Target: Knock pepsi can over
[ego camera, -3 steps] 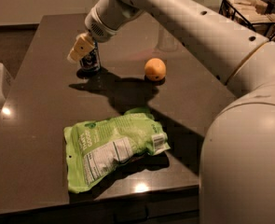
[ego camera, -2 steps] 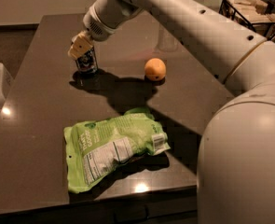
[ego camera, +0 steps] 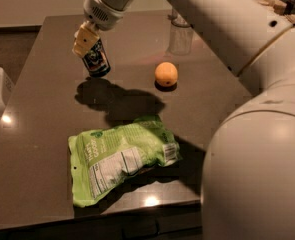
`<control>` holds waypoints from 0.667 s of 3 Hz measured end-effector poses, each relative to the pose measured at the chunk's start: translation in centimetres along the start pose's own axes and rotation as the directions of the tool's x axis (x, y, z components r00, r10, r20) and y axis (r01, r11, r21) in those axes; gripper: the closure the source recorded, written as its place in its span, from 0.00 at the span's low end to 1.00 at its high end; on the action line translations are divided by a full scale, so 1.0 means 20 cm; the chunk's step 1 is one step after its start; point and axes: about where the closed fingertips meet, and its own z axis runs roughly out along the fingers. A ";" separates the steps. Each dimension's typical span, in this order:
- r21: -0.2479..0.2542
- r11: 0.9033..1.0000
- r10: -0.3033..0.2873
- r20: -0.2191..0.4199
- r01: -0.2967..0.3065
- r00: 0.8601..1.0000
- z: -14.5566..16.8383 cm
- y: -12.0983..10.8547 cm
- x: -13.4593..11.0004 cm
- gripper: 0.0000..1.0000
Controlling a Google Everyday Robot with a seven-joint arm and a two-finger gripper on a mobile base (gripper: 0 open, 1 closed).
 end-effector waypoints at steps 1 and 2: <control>-0.047 0.995 -0.096 -0.162 0.089 0.982 -0.04 0.11 0.02 1.00; -0.111 0.984 -0.165 -0.287 0.139 0.944 -0.05 0.17 0.08 1.00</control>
Offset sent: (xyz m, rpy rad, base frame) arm -0.0562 -0.0257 -0.0066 -0.5033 0.1071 0.2227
